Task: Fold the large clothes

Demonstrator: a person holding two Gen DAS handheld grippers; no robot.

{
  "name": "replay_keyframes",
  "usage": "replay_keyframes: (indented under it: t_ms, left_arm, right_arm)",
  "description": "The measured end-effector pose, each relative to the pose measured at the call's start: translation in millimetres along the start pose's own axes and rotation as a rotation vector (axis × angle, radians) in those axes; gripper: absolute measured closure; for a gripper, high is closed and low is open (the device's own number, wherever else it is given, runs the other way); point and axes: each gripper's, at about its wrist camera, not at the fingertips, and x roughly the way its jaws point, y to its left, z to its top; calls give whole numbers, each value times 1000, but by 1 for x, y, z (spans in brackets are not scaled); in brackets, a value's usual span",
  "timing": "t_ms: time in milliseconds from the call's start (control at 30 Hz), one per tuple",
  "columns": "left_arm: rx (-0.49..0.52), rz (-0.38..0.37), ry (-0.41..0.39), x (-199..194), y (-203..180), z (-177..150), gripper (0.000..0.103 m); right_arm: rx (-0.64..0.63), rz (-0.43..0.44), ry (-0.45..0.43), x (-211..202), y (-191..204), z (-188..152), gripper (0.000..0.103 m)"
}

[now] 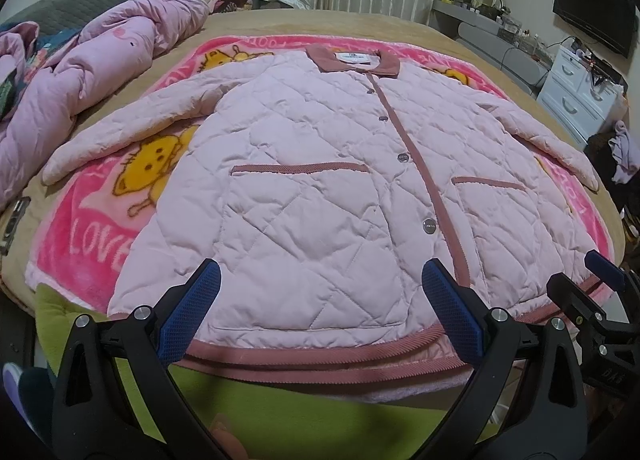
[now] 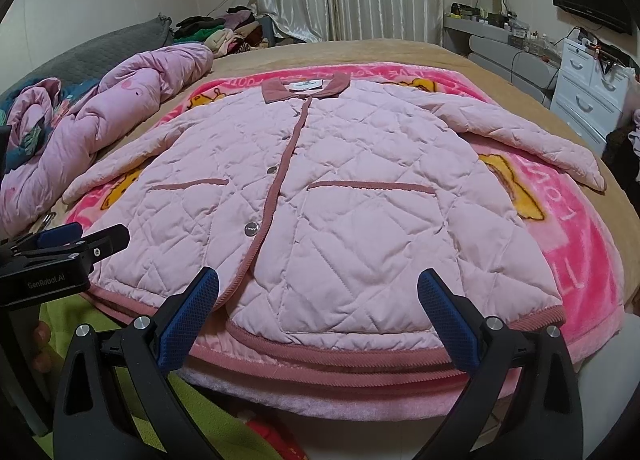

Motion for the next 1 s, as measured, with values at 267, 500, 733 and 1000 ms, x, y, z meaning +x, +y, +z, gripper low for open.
replay_keyframes:
  t_ms: [267,500,733,1000]
  left_arm:
    - [3,-7,8,9,-1,-5,9]
    - [2,-3,16,15,0,3,9]
    - [4,2,8,23,1,32,9]
    - [-49,-2,23,43,11,75,9]
  right_arm:
    - [-10,7,9,6,0,0,4]
    - [-13,14,4,14,-1,13,4]
    - [-9,4,-13,22,-8,38,4]
    - [14,12,-13,37,-22,78,4]
